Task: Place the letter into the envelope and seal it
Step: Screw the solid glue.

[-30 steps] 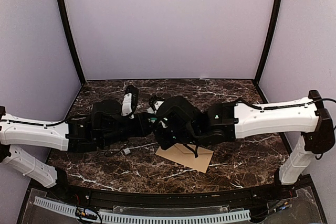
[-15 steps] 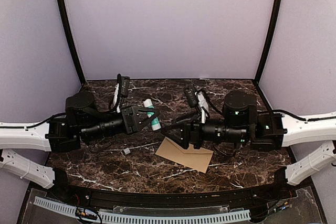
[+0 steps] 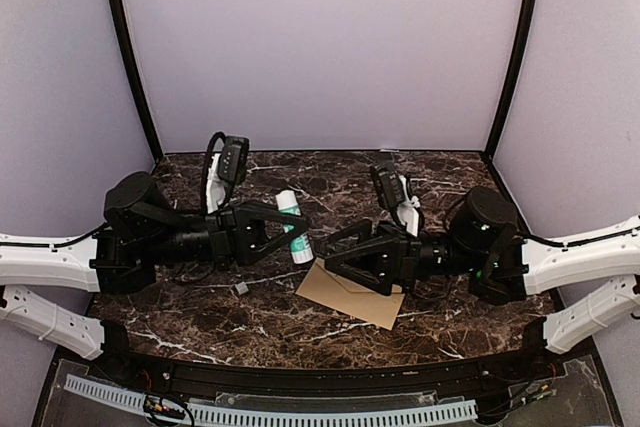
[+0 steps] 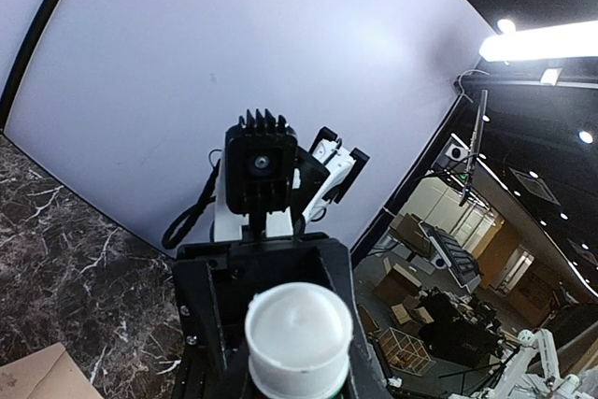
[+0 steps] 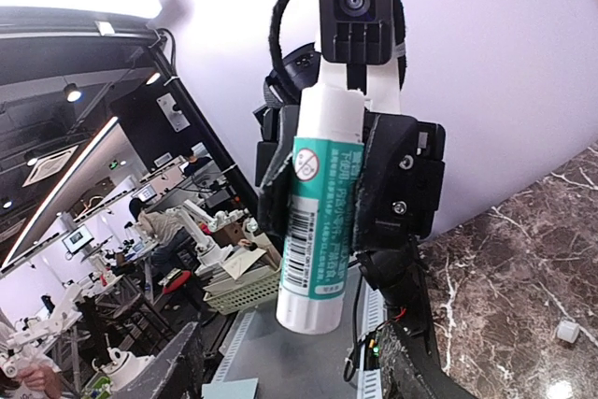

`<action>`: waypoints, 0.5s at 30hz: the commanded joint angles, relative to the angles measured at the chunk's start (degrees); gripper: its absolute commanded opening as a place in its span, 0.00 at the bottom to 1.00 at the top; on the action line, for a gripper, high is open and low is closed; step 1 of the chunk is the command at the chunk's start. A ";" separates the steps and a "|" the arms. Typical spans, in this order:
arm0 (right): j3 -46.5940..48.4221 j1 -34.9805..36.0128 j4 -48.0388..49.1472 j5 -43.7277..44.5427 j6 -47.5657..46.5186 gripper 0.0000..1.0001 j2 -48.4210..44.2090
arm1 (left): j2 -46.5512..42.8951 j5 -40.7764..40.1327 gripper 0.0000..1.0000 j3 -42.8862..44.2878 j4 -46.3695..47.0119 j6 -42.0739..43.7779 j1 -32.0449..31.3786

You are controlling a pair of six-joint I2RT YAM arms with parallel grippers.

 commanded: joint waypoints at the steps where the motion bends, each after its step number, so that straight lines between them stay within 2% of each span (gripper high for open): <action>1: 1.35 0.27 7.66 -5.22 2.36 0.60 2.47 | 0.49 5.32 0.00 -0.52 6.68 0.18 -0.23; 5: 3.17 0.63 7.10 -6.35 1.95 0.56 4.47 | 0.94 5.90 0.00 -0.47 7.29 -0.08 -0.23; 15: 5.39 0.97 8.82 -7.26 2.83 0.39 7.22 | 1.78 6.38 0.00 -0.07 7.65 0.05 -0.23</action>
